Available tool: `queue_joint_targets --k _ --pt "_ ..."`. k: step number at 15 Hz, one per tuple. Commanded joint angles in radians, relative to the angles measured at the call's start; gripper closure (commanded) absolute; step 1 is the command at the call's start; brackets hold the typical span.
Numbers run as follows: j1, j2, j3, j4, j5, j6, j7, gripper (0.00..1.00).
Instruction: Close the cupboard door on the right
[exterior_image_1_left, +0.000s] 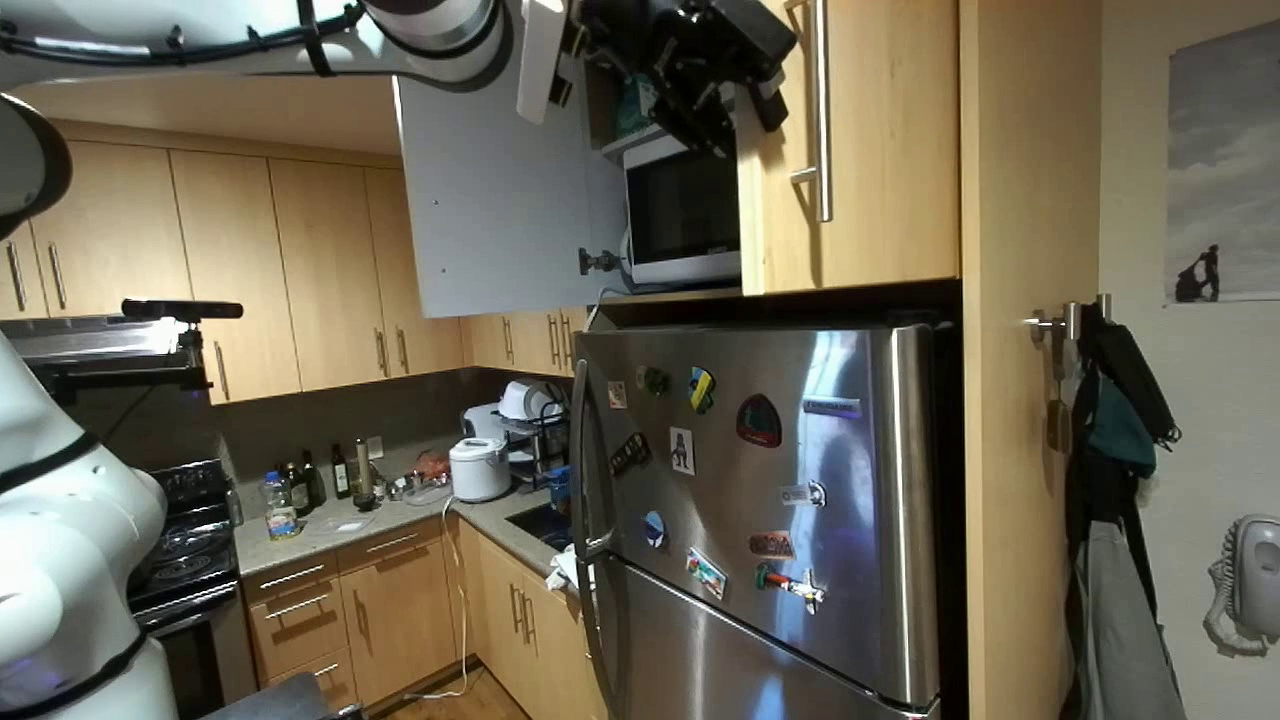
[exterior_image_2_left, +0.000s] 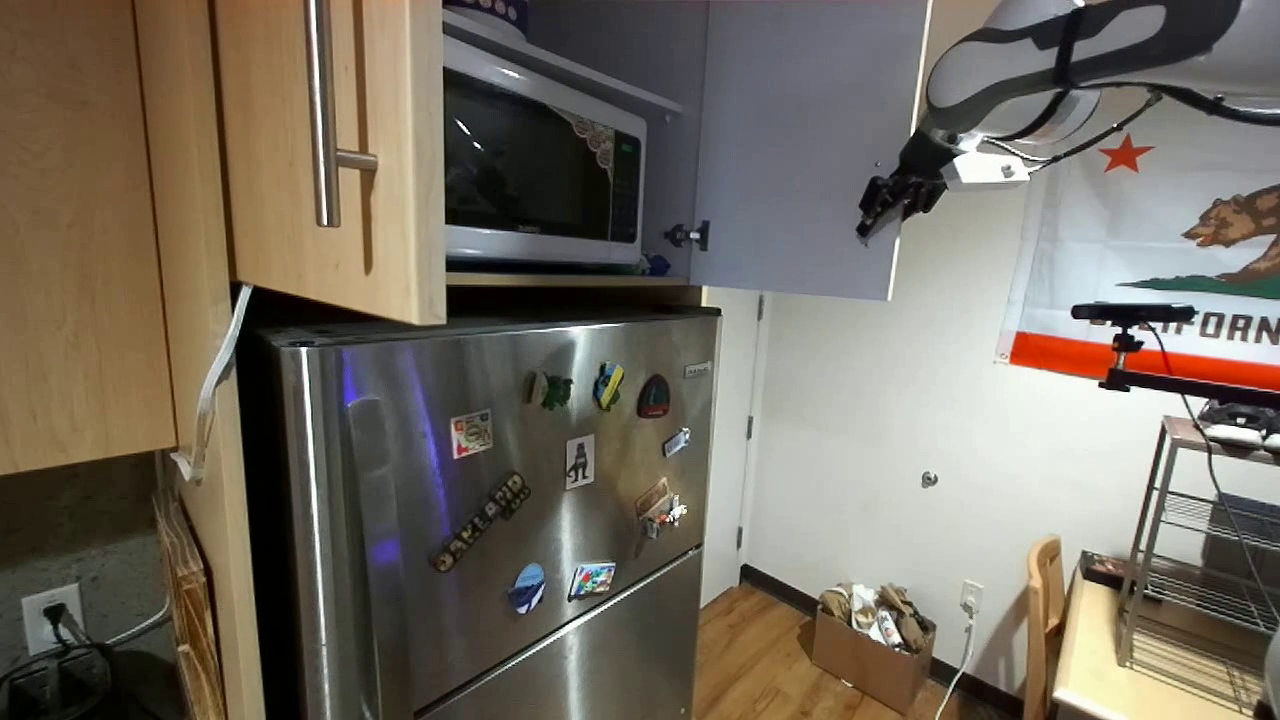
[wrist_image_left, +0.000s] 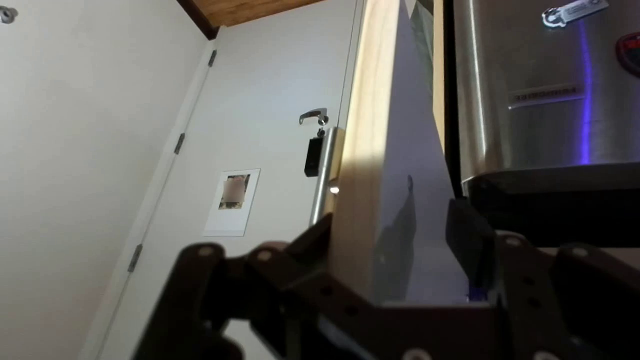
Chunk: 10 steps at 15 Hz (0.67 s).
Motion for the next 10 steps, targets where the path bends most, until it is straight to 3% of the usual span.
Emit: queue_joint_targets --k 1,10 --pt "0.002 -0.068 0.101 -0.108 -0.097 0.054 0.08 0.34" --pt "0.018 -0.149 0.206 -0.222 -0.181 0.071 0.164 0.25"
